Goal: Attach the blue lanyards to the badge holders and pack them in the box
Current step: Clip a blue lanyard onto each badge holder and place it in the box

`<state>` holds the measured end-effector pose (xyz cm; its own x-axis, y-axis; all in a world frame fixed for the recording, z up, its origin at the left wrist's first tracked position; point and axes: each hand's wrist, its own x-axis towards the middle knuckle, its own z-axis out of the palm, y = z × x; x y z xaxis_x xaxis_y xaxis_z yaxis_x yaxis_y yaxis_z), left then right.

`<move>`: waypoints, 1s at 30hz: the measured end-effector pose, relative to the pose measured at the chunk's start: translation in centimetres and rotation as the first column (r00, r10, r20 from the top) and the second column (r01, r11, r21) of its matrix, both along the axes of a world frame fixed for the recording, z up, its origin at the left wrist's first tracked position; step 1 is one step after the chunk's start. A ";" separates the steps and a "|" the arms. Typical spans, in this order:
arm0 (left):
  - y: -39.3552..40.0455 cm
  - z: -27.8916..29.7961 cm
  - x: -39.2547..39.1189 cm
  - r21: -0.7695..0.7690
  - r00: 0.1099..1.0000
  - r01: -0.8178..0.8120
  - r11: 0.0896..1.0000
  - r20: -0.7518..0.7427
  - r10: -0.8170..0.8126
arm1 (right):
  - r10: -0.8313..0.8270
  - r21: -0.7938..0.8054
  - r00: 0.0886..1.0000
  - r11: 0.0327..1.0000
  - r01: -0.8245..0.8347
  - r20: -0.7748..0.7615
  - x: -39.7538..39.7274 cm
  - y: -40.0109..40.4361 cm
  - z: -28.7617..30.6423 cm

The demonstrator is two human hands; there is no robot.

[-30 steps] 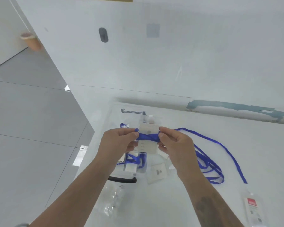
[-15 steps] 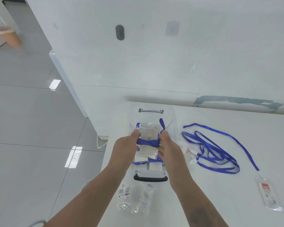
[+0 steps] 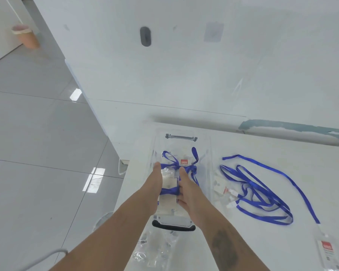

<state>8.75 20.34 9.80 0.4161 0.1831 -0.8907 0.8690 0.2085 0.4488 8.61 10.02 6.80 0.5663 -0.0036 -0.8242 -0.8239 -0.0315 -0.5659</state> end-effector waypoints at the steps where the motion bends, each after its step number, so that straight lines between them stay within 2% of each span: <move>1: -0.1 -0.2 0.2 0.018 1.000 0.005 1.000 -0.010 -0.005 | 0.013 0.007 1.000 1.000 -0.013 -0.017 0.2 0.2 -0.1; 6: -0.5 -0.8 0.5 0.077 1.000 0.010 0.997 -0.023 -0.009 | 0.079 -0.015 0.996 0.997 -0.080 -0.047 1.0 0.2 -1.4; 12: -0.7 0.4 0.8 0.103 0.996 0.038 0.994 -0.079 -0.030 | 0.062 0.007 0.992 0.998 -0.062 -0.109 1.3 0.1 -4.4; 15: -0.6 0.1 0.9 0.103 0.996 0.049 0.994 -0.078 -0.041 | 0.106 0.010 0.987 0.994 -0.105 -0.123 1.5 0.1 -3.2; 22: -0.4 -0.1 0.6 0.008 1.000 0.003 1.000 0.007 -0.003 | 0.246 -0.023 0.961 0.968 -0.251 -0.123 1.2 -0.3 -0.8; 24: -0.3 0.7 0.5 -0.010 1.000 -0.018 1.000 0.012 0.018 | 0.237 -0.033 0.961 0.969 -0.244 -0.140 1.2 -0.2 -0.8; 30: 0.7 3.4 0.5 -0.050 0.982 -0.079 0.996 0.169 0.086 | 0.305 -0.087 0.939 0.943 -0.321 -0.160 0.8 1.6 -0.1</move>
